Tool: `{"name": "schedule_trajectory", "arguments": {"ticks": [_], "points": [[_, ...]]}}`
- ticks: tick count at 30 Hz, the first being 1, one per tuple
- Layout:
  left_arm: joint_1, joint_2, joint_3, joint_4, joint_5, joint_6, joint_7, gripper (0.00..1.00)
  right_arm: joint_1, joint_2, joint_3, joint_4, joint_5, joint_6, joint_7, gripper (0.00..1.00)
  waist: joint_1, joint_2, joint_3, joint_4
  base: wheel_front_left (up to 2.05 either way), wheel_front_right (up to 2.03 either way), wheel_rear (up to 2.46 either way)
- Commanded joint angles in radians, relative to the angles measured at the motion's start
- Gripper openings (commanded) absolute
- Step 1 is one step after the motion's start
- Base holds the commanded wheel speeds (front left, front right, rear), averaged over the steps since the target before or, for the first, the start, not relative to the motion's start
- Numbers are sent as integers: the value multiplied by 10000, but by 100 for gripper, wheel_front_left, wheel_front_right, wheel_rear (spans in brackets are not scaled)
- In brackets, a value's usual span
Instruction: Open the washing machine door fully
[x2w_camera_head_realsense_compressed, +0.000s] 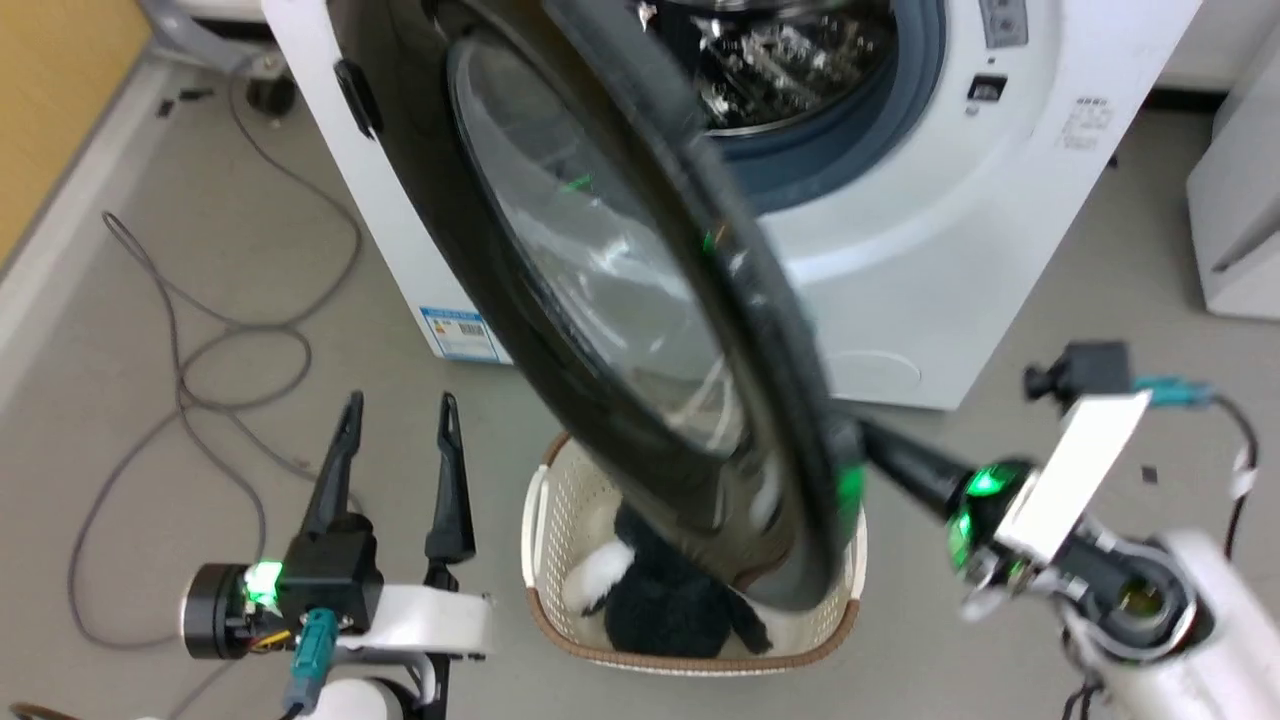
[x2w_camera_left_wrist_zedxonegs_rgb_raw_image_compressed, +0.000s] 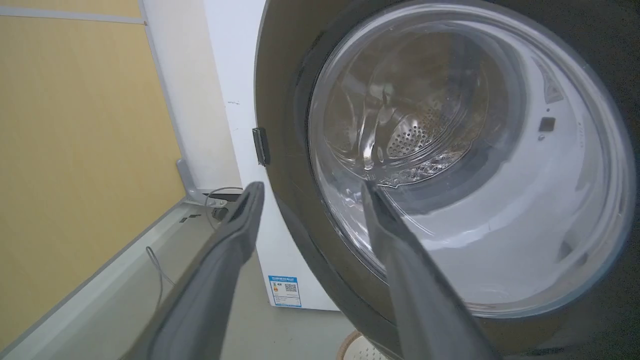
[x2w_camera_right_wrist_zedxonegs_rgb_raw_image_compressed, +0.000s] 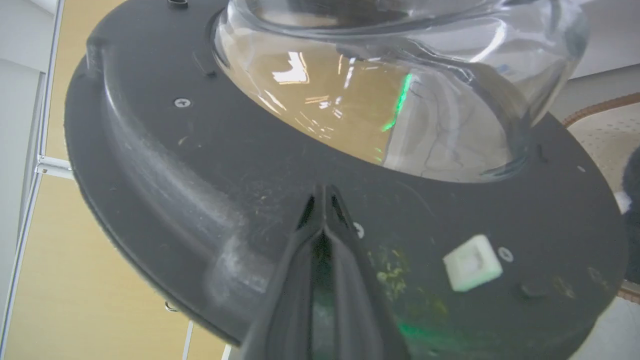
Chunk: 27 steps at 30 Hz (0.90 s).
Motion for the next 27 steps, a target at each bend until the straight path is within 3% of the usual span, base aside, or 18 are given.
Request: {"name": "schedule_trajectory", "arguments": {"ticks": [1, 8, 19, 27], "points": [[159, 32, -2, 72, 61, -63, -53, 100, 368, 127, 143, -278, -173, 14, -64, 0, 2, -1, -202, 86, 0, 0, 0], [405, 31, -64, 275, 58, -151, -53, 100, 1423, 514, 612, -1297, -519, 14, -206, 0, 2, -1, -586, 272, 0, 0, 0], [860, 68, -4, 502, 19, -249, -53, 100, 2647, 1238, 1523, -1518, -851, 14, -400, 0, 2, -1, -1206, 224, 0, 0, 0], [1075, 94, 119, 559, -26, -308, -53, 100, 3014, 1286, 1118, -1795, -1162, 14, -1251, 0, 2, -1, -1411, 71, 0, 0, 0]]}}
